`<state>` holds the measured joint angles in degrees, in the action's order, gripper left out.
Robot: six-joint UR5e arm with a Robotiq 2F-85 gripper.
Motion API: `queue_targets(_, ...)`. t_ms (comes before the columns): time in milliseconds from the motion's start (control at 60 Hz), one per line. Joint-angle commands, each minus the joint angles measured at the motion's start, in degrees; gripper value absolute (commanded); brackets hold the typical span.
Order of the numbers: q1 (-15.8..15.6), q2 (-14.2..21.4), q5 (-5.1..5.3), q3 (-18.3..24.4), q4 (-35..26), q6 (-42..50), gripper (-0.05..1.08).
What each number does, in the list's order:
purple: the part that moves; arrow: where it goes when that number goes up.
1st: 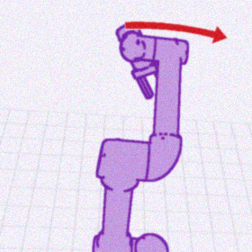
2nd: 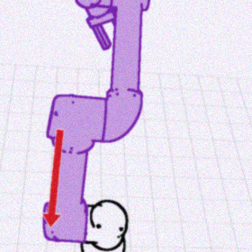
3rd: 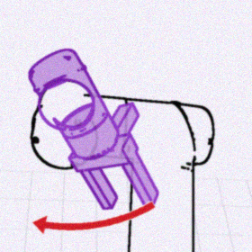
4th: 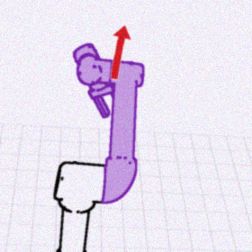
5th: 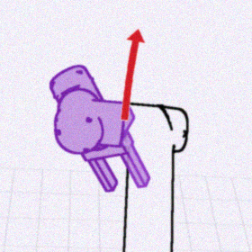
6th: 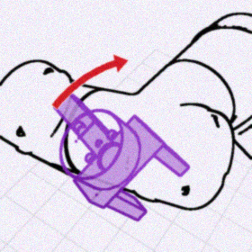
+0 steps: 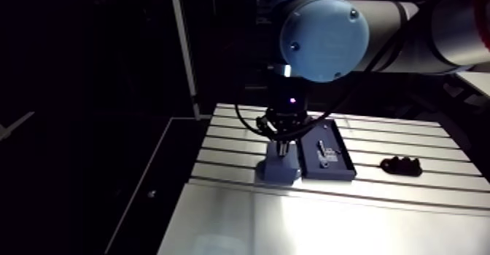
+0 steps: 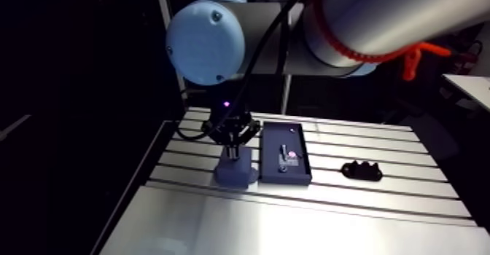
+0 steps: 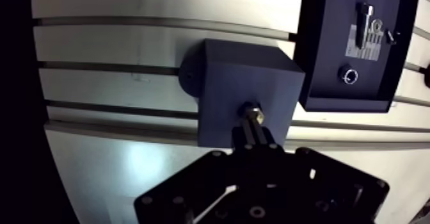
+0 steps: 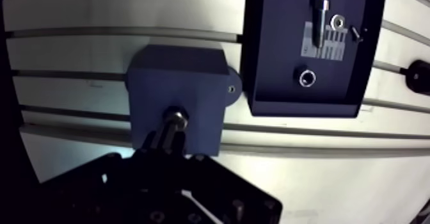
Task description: Pick up the M10 bolt and insert it into the hex recess until seated.
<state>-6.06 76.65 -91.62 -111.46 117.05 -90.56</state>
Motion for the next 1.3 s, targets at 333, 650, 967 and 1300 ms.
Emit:
queue_targets(333, 0.09, -0.15, -0.10, -0.21, 0.09, -0.01, 1.08)
queue_targets(650, 0.09, -0.67, -0.10, -0.21, 0.16, -0.01, 1.08)
queue_targets(967, 0.09, -0.94, -0.27, -0.29, 1.74, -0.10, 1.08)
queue_targets(1300, 0.09, -0.94, -0.18, -0.21, 1.67, -0.10, 1.08)
